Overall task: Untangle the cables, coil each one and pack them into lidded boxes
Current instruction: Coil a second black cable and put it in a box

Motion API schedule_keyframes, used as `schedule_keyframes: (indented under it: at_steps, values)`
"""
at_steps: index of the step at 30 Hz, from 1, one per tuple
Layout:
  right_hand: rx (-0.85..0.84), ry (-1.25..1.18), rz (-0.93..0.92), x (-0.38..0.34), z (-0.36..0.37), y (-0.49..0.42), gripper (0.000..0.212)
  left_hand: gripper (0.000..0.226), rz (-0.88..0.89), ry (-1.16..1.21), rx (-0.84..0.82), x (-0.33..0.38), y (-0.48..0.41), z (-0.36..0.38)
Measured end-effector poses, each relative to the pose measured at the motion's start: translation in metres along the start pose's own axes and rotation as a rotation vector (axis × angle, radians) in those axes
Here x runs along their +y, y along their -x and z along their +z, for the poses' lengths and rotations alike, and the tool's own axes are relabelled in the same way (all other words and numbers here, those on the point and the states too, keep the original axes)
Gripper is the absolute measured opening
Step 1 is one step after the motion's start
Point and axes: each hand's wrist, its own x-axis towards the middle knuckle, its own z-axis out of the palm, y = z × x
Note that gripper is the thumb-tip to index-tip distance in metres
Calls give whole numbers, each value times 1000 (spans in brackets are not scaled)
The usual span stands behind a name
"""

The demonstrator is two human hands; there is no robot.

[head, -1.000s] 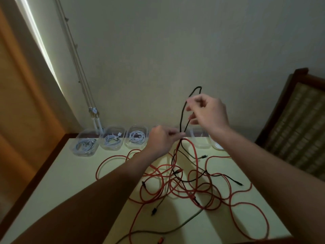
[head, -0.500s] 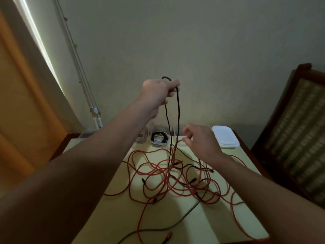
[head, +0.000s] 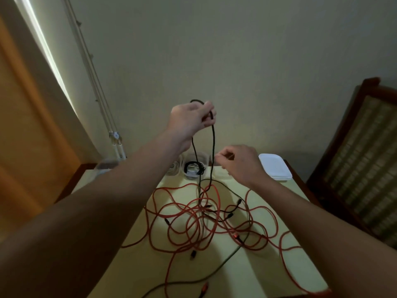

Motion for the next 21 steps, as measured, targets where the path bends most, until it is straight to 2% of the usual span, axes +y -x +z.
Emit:
schedule_keyframes:
  at_steps: [3, 9, 12, 14, 16, 21]
  values:
    - [-93, -16, -10, -3, 4, 1, 9, 15, -33, 87, 17, -6, 1, -1]
    - [-131, 22, 18, 0, 23, 1, 16, 16, -50, 196, 26, 17, 1, 10]
    - [-86, -16, 54, -6, 15, -6, 13, 19, -3, 77, 42, 20, -1, 7]
    - [-27, -129, 84, -10, 4, -17, 18, 19, 29, -80, 50, 9, 6, 0]
    - [25, -301, 150, -15, -10, -30, 20, 10, -15, -131, 30, -13, 14, -10]
    - [81, -728, 251, -35, -50, -59, 18, 21, -114, -356, -271, -57, 32, -20]
